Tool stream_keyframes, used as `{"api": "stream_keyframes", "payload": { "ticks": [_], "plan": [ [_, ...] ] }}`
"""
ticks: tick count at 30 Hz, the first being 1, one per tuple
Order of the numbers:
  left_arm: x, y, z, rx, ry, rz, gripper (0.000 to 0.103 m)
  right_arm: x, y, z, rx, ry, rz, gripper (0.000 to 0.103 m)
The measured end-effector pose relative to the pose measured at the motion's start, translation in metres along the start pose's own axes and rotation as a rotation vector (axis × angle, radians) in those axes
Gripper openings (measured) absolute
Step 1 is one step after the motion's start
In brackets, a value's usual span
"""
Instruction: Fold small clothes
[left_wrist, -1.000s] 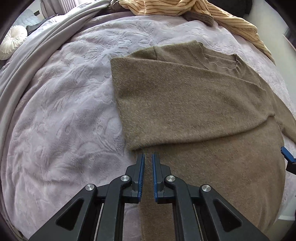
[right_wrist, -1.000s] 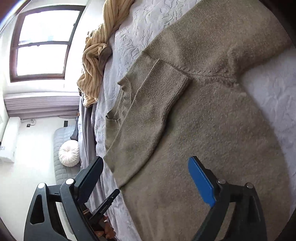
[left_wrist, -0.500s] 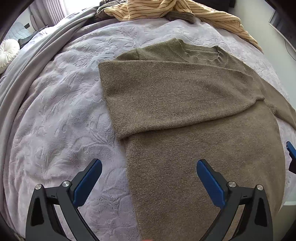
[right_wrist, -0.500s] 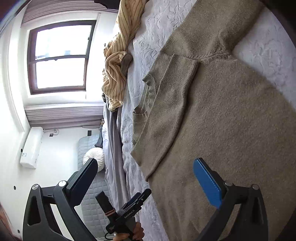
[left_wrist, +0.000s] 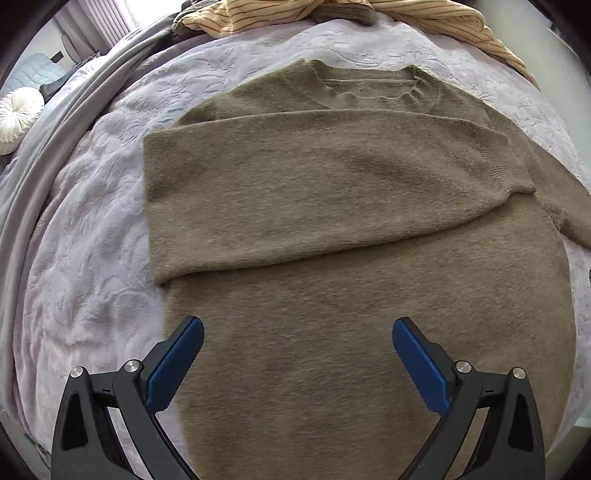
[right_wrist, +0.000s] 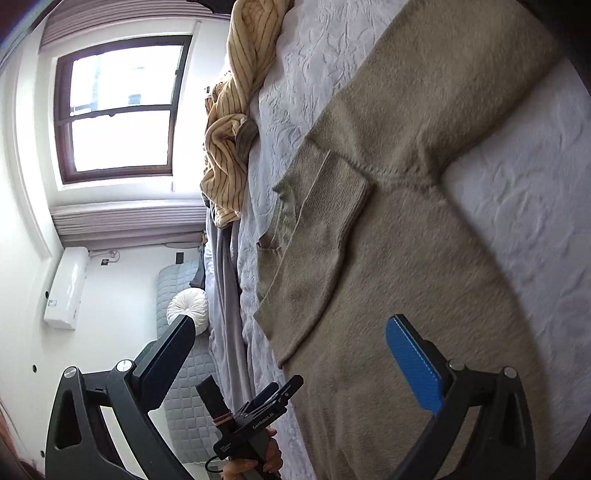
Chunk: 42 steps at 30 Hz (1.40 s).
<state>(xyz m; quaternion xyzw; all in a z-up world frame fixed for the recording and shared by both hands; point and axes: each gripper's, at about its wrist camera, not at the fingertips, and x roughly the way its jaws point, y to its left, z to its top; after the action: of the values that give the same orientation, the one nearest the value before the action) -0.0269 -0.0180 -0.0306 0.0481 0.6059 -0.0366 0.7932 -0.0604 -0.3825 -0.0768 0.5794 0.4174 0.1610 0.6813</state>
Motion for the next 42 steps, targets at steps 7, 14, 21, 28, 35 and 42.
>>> {"api": "stream_keyframes", "payload": {
  "ticks": [7,14,21,28,35,42],
  "plan": [
    [0.003,-0.08,0.028,-0.003,0.018,-0.049,0.102,-0.054,-0.025,0.063,-0.017,-0.028,-0.07,0.103],
    [0.013,-0.129,0.049,-0.013,0.043,-0.065,0.102,-0.088,-0.045,0.095,-0.008,-0.045,-0.064,0.103],
    [0.016,-0.151,0.055,0.017,0.05,-0.056,0.102,-0.086,-0.049,0.099,0.014,0.004,0.062,0.103],
    [0.021,-0.175,0.059,0.035,0.066,-0.051,0.102,-0.087,-0.049,0.097,-0.001,-0.002,0.047,0.103],
    [0.023,-0.189,0.069,0.048,0.058,-0.057,0.102,-0.112,-0.068,0.105,0.05,-0.113,-0.09,0.103],
    [0.019,-0.201,0.088,0.075,0.03,-0.101,0.102,-0.152,-0.09,0.111,0.131,-0.269,-0.202,0.09]
  ]
}}
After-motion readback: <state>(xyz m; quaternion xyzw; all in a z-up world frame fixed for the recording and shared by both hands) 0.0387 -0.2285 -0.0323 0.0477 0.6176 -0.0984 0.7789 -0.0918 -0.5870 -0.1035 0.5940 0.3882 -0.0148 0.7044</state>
